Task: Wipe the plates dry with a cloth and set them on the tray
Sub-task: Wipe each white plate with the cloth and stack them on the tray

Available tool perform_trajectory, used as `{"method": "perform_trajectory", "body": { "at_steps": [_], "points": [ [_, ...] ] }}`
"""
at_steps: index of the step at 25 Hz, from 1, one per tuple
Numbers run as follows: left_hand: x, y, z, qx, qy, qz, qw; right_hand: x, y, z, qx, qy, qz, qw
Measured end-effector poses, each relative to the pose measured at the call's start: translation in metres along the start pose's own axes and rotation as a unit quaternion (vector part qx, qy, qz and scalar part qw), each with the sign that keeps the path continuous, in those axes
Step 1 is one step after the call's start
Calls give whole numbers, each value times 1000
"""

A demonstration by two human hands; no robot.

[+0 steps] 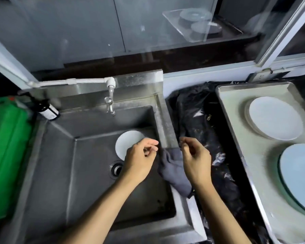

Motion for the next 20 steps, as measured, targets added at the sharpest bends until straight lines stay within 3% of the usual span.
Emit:
{"method": "perform_trajectory", "body": {
  "at_steps": [9,15,20],
  "points": [
    [120,44,117,17,-4,38,999,-23,98,-139,11,35,-35,999],
    [210,43,121,-25,47,126,991,-67,79,-199,51,68,-99,991],
    [290,6,96,-61,49,138,987,-126,23,-253,55,67,-128,988]
  ]
}}
Point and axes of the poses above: each hand's wrist, its own y-axis away from the middle knuckle, its own z-axis out of the back of the hand, x = y × z, the point moved 5 cm from there along -y, towards the middle knuckle, and after that the axes turned 11 degrees about -z, right-handed, at the moved point
